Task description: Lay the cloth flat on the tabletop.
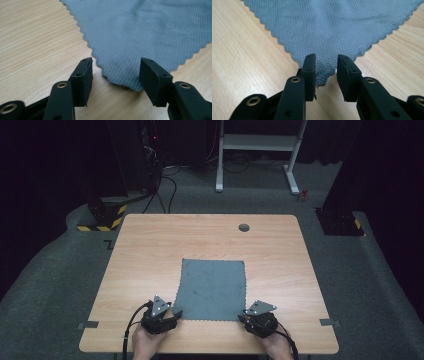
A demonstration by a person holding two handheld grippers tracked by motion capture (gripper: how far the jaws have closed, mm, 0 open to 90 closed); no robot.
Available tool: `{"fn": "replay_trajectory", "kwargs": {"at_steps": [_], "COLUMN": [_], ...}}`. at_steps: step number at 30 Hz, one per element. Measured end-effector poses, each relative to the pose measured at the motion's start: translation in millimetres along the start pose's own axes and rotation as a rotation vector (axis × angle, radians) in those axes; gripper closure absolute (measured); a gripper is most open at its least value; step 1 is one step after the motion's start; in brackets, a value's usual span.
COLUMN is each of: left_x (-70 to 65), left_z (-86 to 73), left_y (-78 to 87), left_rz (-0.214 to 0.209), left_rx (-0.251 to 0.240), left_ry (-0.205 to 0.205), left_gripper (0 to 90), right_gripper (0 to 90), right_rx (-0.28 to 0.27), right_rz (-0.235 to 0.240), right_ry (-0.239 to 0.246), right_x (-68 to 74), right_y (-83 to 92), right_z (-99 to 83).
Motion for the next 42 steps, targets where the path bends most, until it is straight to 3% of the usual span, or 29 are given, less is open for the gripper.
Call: {"fn": "replay_trajectory", "kwargs": {"at_steps": [14,16,18,21,23,26,29,30,31,34,37,40,42], "left_x": [3.0,4.5,4.4,5.7,5.3,5.1,5.4,8.1,9.3,14.8,21.5,24.4,23.1], "left_z": [-4.7,-4.8,-0.8,18.0,30.8,47.8,54.8,54.9,52.7,47.0,40.5,38.7,41.3], "left_y": [10.9,12.2,12.0,3.1,-10.8,-32.0,-44.2,-54.2,-56.4,-50.5,-43.6,-40.9,-42.5], "left_rz": [0.016,0.021,0.001,-0.030,-0.056,-0.054,-0.042,-0.007,0.001,0.002,0.001,0.034,0.024], "left_rx": [0.054,0.061,0.031,-0.016,-0.013,-0.011,0.001,0.044,0.055,0.055,0.066,0.058,0.026], "left_ry": [-0.011,-0.017,-0.001,0.015,0.024,0.021,0.008,-0.022,-0.022,-0.022,-0.002,-0.018,-0.006], "left_gripper": [48.5,48.6,48.3,47.5,47.4,47.2,47.2,47.6,48.2,48.7,48.2,47.1,45.4], "right_gripper": [61.3,68.1,76.4,84.6,85.9,84.5,83.8,82.8,82.6,79.7,76.9,73.5,70.0], "right_rx": [-0.002,-0.011,-0.038,-0.064,-0.060,-0.062,-0.070,-0.045,-0.046,-0.022,-0.015,-0.036,-0.051], "right_rz": [0.016,0.015,0.016,-0.003,-0.028,-0.064,-0.062,-0.065,-0.065,-0.103,-0.110,-0.096,-0.078], "right_ry": [-0.029,-0.031,-0.046,-0.079,-0.091,-0.128,-0.157,-0.152,-0.146,-0.105,-0.134,-0.148,-0.139], "right_x": [-3.7,-6.1,-12.0,-27.5,-37.0,-51.8,-57.4,-59.0,-59.0,-60.1,-64.6,-61.4,-54.4], "right_y": [1.3,3.3,5.5,-0.6,-9.8,-25.6,-30.3,-34.8,-34.5,-30.0,-26.8,-27.9,-30.8], "right_z": [-1.8,-1.4,4.1,17.0,23.6,33.1,37.0,35.7,35.3,31.9,29.6,31.5,35.2]}}
Point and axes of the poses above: each handheld gripper's, and its own axes: y roughly backward along the jaws, z roughly out of its top, x roughly to its left, the point moved 5 cm from there along -y, roughly forward along the jaws, and after that the axes turned 6 degrees about z, right-handed, at the moved point
